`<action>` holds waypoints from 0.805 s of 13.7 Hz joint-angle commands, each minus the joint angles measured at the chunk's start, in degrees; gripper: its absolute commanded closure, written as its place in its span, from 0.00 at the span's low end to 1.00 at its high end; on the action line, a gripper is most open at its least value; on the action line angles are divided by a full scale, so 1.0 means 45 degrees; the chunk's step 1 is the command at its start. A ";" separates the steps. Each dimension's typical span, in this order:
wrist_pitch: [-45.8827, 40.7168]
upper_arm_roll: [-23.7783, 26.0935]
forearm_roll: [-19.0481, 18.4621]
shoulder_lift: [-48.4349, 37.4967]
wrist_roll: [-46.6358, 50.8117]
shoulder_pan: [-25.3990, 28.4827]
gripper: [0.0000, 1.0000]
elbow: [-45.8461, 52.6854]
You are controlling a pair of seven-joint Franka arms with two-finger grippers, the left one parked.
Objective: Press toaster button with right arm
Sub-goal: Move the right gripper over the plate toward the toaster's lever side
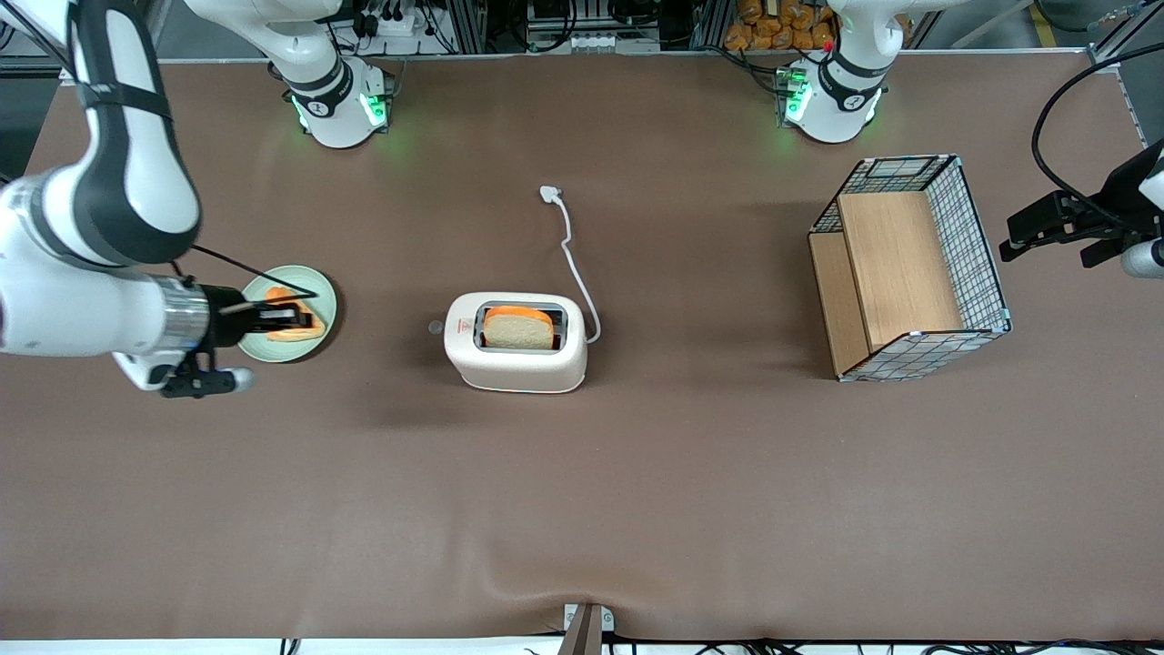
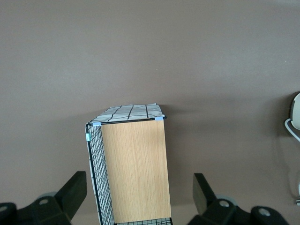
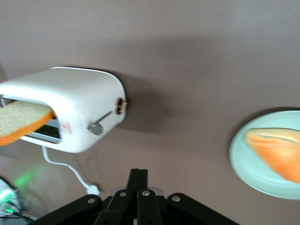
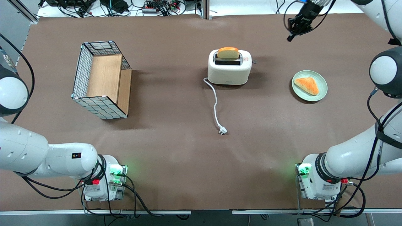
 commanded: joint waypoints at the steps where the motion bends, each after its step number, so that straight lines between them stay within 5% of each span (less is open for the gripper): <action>1: 0.1278 -0.0016 0.1086 -0.0266 -0.0010 0.0099 1.00 -0.1340; 8: 0.3801 0.0003 0.2707 -0.0344 0.0009 0.1425 1.00 -0.2944; 11: 0.4230 0.0003 0.2807 -0.0266 0.0048 0.1622 1.00 -0.3197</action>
